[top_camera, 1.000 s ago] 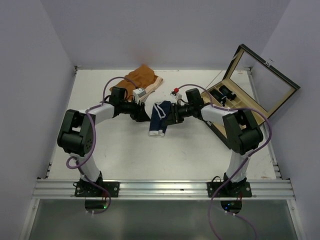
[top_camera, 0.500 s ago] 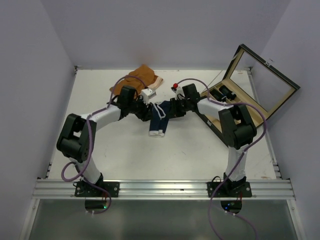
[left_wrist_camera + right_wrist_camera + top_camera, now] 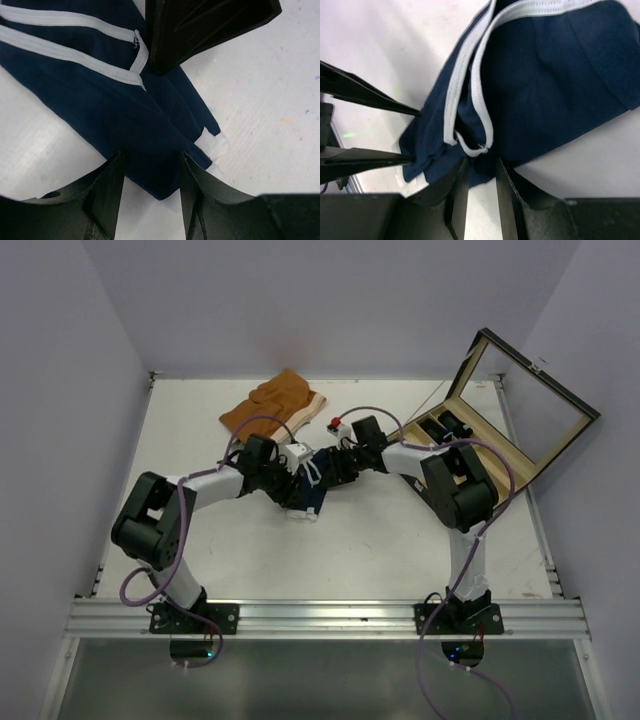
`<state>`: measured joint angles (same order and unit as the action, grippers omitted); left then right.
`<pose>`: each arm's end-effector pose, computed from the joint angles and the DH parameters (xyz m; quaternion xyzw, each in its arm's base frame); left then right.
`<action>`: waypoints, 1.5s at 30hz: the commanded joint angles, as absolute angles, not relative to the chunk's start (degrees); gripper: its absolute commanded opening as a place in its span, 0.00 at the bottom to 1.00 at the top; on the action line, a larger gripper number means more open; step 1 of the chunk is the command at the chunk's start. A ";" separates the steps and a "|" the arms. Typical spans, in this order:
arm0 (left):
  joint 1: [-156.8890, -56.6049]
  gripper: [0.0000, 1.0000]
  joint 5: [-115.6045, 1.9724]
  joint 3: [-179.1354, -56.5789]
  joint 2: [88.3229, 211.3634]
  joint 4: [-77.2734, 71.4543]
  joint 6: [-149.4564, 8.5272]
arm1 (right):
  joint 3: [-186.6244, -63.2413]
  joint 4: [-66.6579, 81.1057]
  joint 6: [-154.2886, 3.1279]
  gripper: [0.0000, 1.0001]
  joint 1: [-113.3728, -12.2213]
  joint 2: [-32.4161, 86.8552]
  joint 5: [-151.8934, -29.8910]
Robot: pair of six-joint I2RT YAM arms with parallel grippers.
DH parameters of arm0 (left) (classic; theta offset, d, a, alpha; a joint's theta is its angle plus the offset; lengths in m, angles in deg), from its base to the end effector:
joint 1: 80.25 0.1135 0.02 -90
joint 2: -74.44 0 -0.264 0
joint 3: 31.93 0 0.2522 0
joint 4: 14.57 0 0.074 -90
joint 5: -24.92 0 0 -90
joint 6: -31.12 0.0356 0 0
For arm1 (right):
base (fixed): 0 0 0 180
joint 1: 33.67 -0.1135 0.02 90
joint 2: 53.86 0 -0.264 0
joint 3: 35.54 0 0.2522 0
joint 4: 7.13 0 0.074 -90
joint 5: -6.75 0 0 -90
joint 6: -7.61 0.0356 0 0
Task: Roll the underwear
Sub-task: Fold the underwear
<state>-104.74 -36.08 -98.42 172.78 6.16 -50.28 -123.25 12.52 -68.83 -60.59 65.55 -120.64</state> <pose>0.2990 -0.1552 0.1581 0.3381 0.8561 -0.2778 0.2748 0.3719 0.2131 0.1311 -0.2093 0.8755 0.3922 0.1895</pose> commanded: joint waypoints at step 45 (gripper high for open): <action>-115.93 0.40 -52.42 -103.34 170.14 15.28 -55.19 | -118.29 -0.32 -51.54 0.13 -62.32 65.05 -121.22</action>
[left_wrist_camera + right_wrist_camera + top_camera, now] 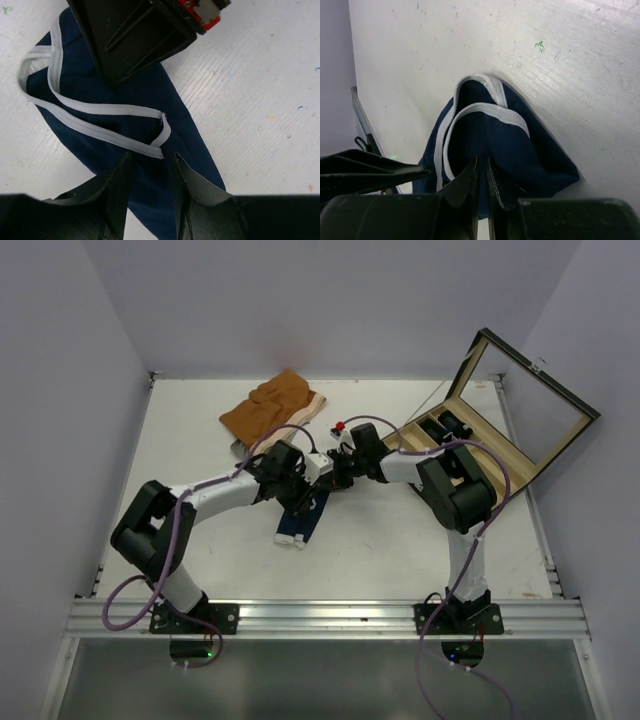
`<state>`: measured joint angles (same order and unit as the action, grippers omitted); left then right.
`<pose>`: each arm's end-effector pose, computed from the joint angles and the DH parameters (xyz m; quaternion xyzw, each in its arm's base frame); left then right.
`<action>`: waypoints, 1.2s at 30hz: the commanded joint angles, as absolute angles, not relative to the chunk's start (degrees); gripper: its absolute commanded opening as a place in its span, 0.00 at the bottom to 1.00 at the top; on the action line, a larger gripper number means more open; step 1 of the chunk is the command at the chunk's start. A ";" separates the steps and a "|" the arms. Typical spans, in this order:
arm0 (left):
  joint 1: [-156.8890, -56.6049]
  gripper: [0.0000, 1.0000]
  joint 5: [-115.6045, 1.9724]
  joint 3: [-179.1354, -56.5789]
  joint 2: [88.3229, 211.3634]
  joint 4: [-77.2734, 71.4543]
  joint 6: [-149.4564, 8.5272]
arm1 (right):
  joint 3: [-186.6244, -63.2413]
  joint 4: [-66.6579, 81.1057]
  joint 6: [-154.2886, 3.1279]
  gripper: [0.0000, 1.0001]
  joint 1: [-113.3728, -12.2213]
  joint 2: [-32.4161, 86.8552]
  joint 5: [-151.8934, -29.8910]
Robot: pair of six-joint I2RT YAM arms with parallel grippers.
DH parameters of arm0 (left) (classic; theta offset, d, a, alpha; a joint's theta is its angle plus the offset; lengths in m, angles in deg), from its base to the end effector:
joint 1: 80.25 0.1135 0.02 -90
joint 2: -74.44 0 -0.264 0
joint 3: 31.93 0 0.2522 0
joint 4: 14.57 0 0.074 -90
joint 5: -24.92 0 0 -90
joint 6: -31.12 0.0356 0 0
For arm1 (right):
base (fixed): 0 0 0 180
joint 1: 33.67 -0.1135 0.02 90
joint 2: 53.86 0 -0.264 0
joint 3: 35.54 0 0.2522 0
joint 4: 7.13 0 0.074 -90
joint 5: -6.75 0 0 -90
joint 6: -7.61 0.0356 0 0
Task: Roll the underwear
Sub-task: Fold the underwear
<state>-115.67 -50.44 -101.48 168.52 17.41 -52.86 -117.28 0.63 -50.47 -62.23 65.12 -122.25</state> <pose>0.2621 -0.1975 0.1817 0.3704 0.8754 -0.1905 0.2455 0.3587 0.2207 0.1199 -0.1022 0.8743 0.4481 0.1563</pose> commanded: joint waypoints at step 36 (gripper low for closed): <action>-121.64 0.31 -51.19 -102.90 167.96 14.75 -56.16 | -117.41 0.65 -52.86 0.12 -63.64 65.32 -121.31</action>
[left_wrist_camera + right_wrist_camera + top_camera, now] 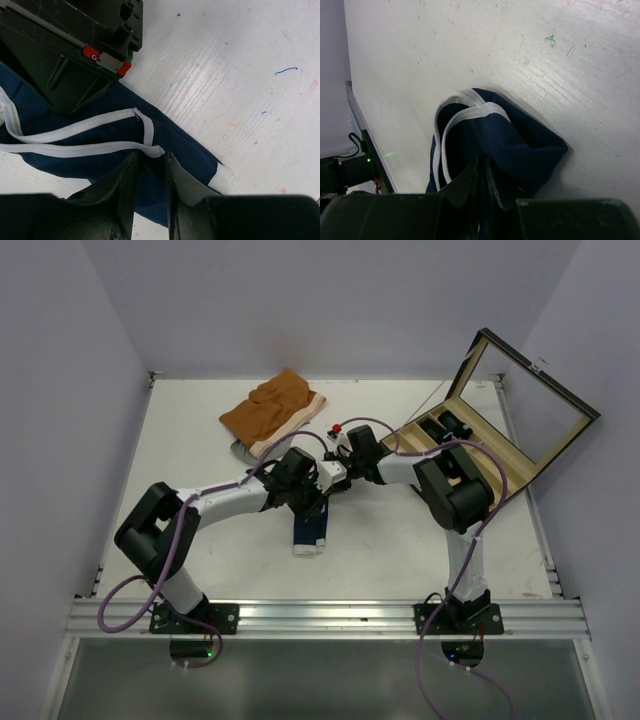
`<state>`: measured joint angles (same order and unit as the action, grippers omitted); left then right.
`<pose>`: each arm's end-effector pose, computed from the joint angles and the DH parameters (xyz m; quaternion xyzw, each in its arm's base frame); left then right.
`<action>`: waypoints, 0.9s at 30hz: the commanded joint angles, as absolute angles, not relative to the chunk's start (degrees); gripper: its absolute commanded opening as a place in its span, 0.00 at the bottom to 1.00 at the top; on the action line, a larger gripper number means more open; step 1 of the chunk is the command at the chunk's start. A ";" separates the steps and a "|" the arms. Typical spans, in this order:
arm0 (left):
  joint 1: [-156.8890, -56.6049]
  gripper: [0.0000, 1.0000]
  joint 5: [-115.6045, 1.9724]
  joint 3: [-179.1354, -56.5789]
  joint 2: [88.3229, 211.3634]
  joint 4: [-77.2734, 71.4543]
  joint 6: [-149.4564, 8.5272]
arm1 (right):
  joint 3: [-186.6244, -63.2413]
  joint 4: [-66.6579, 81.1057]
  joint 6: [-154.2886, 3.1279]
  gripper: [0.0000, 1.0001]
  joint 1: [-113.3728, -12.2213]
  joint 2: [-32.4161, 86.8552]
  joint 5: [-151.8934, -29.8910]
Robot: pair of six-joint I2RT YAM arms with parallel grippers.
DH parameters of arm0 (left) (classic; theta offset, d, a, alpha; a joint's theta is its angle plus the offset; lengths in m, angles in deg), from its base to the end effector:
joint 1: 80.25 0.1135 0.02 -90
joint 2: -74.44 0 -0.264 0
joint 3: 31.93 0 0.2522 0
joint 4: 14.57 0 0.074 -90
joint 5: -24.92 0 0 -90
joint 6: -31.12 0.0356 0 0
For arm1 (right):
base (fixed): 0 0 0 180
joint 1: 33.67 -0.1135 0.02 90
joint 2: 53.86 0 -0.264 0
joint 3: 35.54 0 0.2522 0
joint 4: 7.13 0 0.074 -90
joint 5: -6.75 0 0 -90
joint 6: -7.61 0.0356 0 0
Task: Roll the underwear
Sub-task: Fold the underwear
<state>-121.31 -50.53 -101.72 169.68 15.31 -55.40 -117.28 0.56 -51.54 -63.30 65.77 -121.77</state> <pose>0.2456 -0.2258 0.1788 0.3938 0.8620 -0.2096 0.2409 0.3549 0.2273 0.1153 -0.1154 0.8753 0.4435 0.1545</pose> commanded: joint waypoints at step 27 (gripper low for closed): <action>-122.35 0.07 -43.72 -103.87 169.61 12.38 -54.49 | -117.15 0.48 -52.78 0.11 -63.99 65.49 -121.05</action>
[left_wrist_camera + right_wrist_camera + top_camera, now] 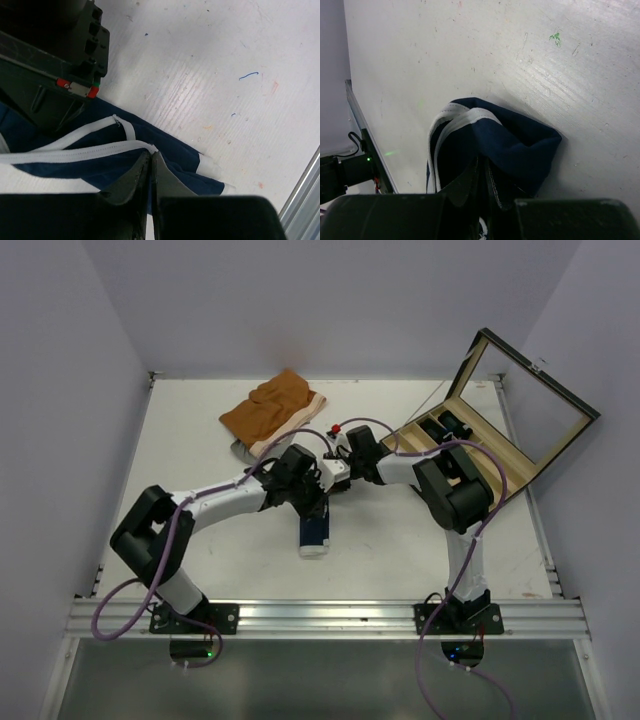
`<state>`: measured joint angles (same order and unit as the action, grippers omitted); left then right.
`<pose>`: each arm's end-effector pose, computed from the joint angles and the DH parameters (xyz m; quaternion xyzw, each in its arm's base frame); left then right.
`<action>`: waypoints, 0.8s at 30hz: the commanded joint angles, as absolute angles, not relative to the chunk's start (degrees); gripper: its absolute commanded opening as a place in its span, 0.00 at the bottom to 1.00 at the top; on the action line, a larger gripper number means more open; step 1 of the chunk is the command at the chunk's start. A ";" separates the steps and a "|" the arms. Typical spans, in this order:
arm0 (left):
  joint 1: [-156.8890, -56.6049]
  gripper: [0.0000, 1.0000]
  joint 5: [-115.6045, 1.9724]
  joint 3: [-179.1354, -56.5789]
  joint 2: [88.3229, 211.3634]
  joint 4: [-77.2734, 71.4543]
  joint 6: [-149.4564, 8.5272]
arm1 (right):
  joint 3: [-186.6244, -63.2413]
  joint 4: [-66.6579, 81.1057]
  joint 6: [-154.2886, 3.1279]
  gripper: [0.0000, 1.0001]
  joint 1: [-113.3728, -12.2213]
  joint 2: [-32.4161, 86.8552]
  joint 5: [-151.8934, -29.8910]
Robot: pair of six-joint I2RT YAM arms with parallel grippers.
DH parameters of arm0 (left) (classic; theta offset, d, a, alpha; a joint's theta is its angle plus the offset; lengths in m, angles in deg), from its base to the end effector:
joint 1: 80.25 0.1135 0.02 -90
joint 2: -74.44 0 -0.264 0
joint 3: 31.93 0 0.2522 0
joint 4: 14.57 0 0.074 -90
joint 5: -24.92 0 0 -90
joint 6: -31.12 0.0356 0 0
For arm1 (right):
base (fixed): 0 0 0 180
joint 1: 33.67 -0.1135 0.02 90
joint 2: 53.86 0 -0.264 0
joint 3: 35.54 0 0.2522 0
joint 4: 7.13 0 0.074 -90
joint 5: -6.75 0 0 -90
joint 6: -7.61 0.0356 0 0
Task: Roll the underwear
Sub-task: Fold the underwear
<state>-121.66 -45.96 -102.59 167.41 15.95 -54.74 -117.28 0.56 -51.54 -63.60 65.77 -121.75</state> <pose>0.2413 -0.2284 0.1956 0.4106 0.8413 -0.2496 0.2475 0.3537 0.2292 0.1153 -0.1176 0.8750 0.4438 0.1534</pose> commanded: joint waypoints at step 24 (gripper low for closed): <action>-122.61 0.57 -41.52 -98.52 173.67 6.84 -52.65 | -127.17 17.52 -63.15 0.12 -61.62 58.56 -126.84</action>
<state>-122.51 -42.47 -100.82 175.10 8.08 -54.48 -123.82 12.15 -58.78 -62.93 63.98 -124.16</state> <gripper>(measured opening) 0.564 0.125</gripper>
